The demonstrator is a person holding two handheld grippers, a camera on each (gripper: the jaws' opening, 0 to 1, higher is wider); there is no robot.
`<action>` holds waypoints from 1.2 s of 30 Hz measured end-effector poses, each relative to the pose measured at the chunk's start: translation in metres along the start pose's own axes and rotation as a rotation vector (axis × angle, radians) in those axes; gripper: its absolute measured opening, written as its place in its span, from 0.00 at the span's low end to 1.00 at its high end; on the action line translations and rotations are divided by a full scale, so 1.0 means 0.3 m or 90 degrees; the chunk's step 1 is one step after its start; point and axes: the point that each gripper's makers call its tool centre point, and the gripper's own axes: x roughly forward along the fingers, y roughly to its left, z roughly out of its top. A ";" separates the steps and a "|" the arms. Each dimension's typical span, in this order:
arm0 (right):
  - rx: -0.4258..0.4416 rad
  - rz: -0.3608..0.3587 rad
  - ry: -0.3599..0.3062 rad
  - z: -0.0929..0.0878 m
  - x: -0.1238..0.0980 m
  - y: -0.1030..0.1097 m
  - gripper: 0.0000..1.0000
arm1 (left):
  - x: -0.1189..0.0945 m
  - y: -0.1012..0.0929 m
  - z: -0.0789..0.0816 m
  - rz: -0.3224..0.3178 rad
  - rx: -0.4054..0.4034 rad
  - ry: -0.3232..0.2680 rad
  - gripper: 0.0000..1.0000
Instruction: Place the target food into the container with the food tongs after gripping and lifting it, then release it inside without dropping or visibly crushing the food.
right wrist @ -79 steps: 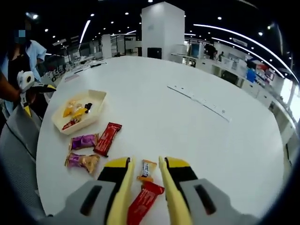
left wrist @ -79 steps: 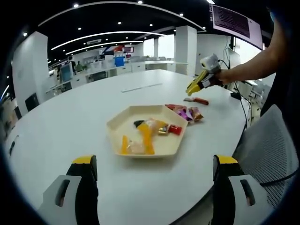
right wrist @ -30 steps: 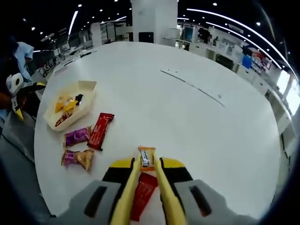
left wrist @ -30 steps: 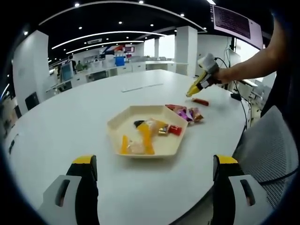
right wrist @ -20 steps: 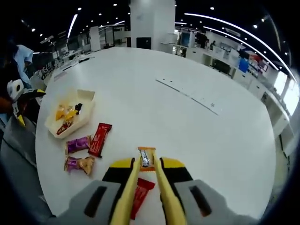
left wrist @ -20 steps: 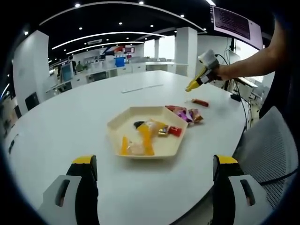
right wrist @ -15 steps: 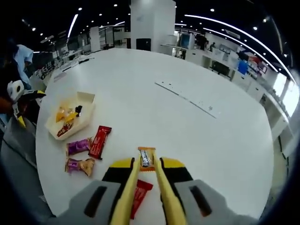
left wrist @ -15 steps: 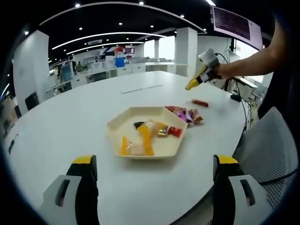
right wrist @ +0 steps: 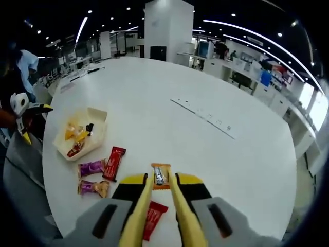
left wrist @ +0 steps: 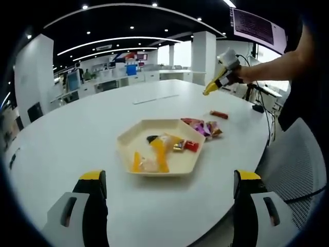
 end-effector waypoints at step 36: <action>-0.068 0.091 -0.056 0.322 0.080 0.373 0.20 | -0.012 -0.004 0.037 -0.003 -0.003 -0.036 1.00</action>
